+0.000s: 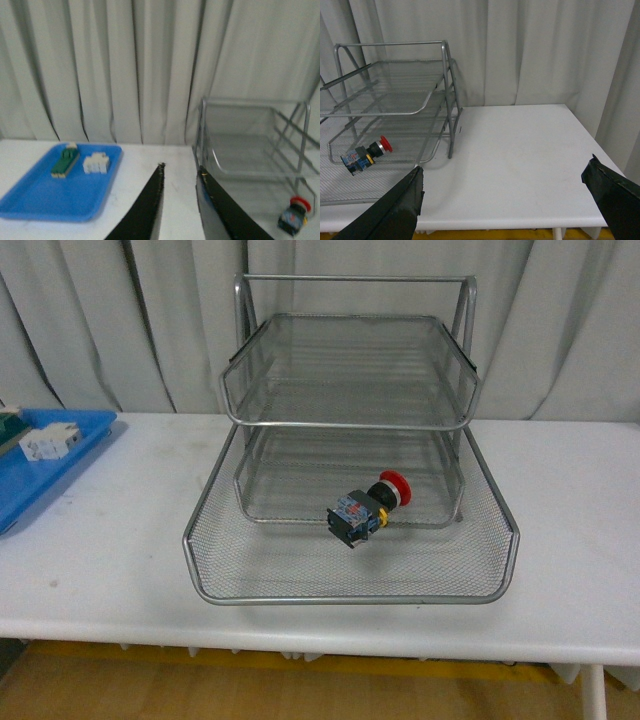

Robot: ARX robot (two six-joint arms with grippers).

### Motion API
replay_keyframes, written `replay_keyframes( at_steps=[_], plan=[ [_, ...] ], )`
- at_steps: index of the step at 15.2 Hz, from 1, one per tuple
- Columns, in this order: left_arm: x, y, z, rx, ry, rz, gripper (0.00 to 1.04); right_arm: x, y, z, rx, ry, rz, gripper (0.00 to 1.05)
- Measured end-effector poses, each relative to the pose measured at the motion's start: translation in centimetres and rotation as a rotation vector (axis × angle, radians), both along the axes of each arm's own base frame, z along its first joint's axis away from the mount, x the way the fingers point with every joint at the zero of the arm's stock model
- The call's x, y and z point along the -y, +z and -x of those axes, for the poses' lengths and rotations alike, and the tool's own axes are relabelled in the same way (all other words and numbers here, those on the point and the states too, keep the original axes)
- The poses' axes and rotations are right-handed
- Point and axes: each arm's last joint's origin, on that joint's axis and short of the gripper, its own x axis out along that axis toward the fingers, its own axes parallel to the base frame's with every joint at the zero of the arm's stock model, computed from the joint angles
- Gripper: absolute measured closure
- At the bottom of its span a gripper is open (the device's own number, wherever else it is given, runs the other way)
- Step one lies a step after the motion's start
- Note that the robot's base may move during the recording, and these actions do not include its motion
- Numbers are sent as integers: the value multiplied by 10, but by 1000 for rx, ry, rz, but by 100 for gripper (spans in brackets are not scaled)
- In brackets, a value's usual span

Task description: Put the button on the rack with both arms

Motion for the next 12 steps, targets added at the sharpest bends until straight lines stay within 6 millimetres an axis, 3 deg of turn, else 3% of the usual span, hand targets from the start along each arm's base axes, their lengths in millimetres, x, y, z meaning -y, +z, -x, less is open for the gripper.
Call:
replay_keyframes(
  at_steps=[2,4,6,12],
  plan=[
    [-9,-45,-4,-117,13,-1,103,0,0,0,-2,0,0,6],
    [-9,-49,9,-29,-4,-2,103,0,0,0,0,0,0,6],
    [-9,-74,6,-87,-3,-2,103,0,0,0,-1,0,0,6],
    [-9,-89,7,-71,-3,-1,103,0,0,0,0,0,0,6]
  ],
)
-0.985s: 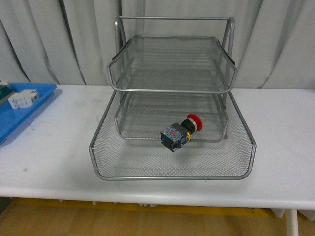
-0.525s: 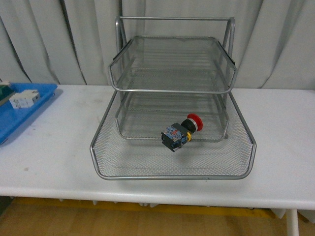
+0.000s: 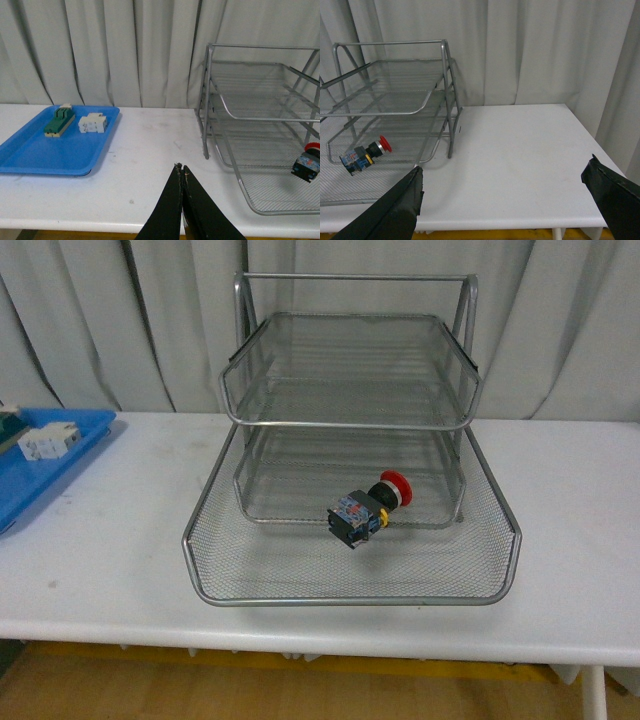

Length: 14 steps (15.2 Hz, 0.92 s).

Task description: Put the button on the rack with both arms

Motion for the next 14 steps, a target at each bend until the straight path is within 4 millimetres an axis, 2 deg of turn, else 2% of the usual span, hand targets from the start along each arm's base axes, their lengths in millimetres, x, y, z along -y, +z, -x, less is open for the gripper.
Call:
replay_keyframes(
  at_steps=[5,7,14],
  plan=[
    [0,-7,0,8,0,0,103,0,0,0,0,0,0,6],
    [0,-17,0,-15,0,0,103,0,0,0,1,0,0,6],
    [0,-16,0,3,0,0,103,0,0,0,0,0,0,6]
  ],
)
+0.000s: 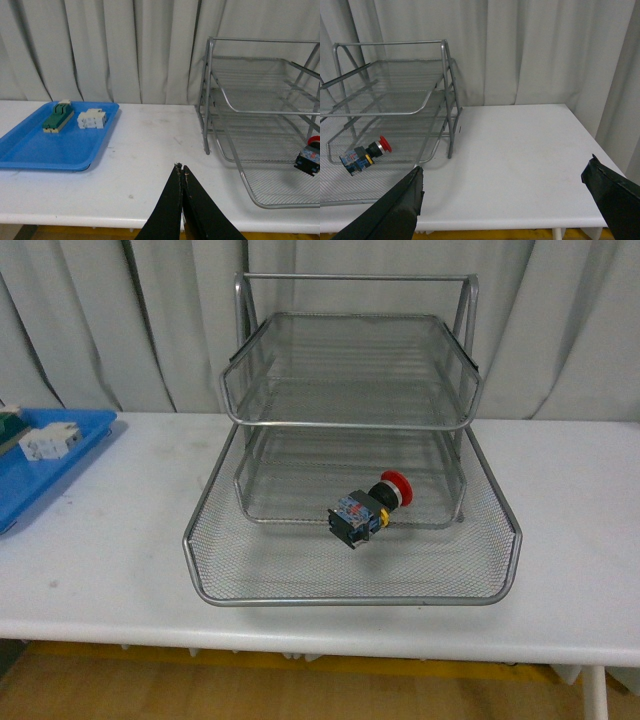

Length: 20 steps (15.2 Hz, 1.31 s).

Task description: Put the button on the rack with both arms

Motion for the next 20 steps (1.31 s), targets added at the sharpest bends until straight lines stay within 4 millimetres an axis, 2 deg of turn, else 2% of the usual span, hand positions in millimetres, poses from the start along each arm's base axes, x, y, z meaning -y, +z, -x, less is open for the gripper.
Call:
replay_keyframes(
  at_steps=[1,4,6,7,8,9,11,12,13,14,15,16,17,20],
  plan=[
    [0,0,0,0,0,0,96,0,0,0,0,0,0,6],
    [0,0,0,0,0,0,61,0,0,0,0,0,0,6],
    [0,0,0,0,0,0,27,0,0,0,0,0,0,6],
    [0,0,0,0,0,0,13,0,1,0,3,15,-2,6],
    [0,0,0,1,0,0,5,4,10,-7,41,79,-19,6],
    [0,0,0,0,0,0,7,8,31,-24,45,105,-57,6],
    [0,0,0,0,0,0,7,-8,70,-75,37,249,-103,6],
    [0,0,0,0,0,0,7,-18,76,-102,-35,271,-129,6],
    [0,0,0,0,0,0,7,-30,73,-129,-158,289,-151,6],
    [0,0,0,0,0,0,7,-50,61,-159,-337,327,-174,6],
    [0,0,0,0,0,0,7,-64,52,-175,-453,359,-179,6],
    [0,0,0,0,0,0,7,-77,47,-185,-534,376,-184,12],
    [0,0,0,0,0,0,7,-90,45,-188,-605,412,-185,25],
    [0,0,0,0,0,0,7,-115,28,-183,-774,473,-164,58]
  ],
)
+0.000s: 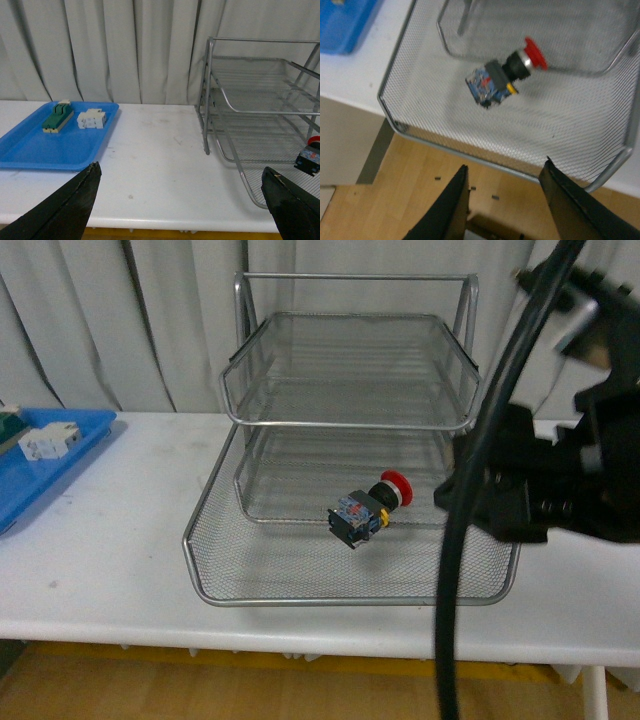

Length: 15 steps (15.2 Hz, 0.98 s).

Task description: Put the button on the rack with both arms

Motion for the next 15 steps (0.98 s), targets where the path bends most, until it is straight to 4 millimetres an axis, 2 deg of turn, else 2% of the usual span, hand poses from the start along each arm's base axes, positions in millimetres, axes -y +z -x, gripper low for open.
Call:
replay_keyframes(
  at_steps=[4,5,7,11,15],
  plan=[
    [0,0,0,0,0,0,7,-23,-32,1,-128,38,54,102],
    [0,0,0,0,0,0,7,-27,-39,0,-149,39,68,103],
    [0,0,0,0,0,0,7,-43,-67,3,-225,42,115,103],
    [0,0,0,0,0,0,7,-58,-87,-7,-222,3,171,103],
    [0,0,0,0,0,0,7,-66,-96,-29,-212,-27,196,103]
  ],
)
